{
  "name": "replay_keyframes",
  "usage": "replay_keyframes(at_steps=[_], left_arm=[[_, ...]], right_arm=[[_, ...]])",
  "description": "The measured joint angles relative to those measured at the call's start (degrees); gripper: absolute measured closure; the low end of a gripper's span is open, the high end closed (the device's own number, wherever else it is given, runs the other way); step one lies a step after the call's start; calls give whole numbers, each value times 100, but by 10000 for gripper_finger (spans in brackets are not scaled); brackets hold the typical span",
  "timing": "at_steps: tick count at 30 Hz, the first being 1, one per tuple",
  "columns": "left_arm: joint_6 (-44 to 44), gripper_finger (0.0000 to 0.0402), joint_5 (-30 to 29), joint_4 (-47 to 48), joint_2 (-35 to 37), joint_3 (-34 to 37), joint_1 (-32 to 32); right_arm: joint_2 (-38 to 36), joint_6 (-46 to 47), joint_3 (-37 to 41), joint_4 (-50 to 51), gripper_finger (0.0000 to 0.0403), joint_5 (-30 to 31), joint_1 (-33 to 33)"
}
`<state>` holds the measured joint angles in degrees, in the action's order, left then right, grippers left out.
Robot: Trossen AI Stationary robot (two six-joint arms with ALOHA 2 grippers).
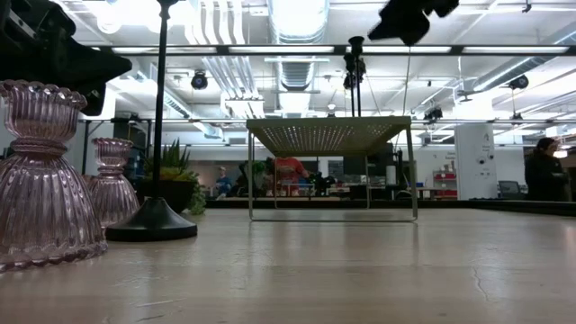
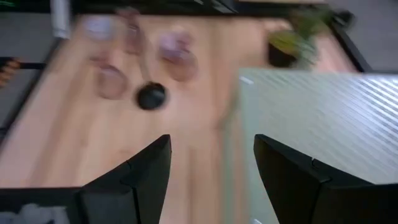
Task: Pick & Place candle stick holders
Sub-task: Put the black candle holder on the shelf aligned with the other black candle holders
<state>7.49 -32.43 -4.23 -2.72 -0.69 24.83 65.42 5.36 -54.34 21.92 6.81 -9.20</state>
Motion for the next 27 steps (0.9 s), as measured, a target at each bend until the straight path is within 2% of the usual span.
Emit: replay_keyframes(at_steps=[4,9,13,18,24,27], left_arm=[[2,390,1,0,0,0,-1],[1,390,-1,1,0,0,0],[1,390,-5,2,0,0,-1],[1,390,-3,0,-2,0,0],[2,390,-4,0,-2,0,-1],[0,390,-4,0,-2,0,-1]], right_arm=[[338,5,156,-908,183,17,-481],[1053,44,179,-2000,183,60,-705],[1757,62,156,-2744,182,85,-707],[2573,97,130,-4161,186,83,-707],[3257,165,121,-5469,188,163,-660],[3568,181,-101,-5566,188,175,-630]])
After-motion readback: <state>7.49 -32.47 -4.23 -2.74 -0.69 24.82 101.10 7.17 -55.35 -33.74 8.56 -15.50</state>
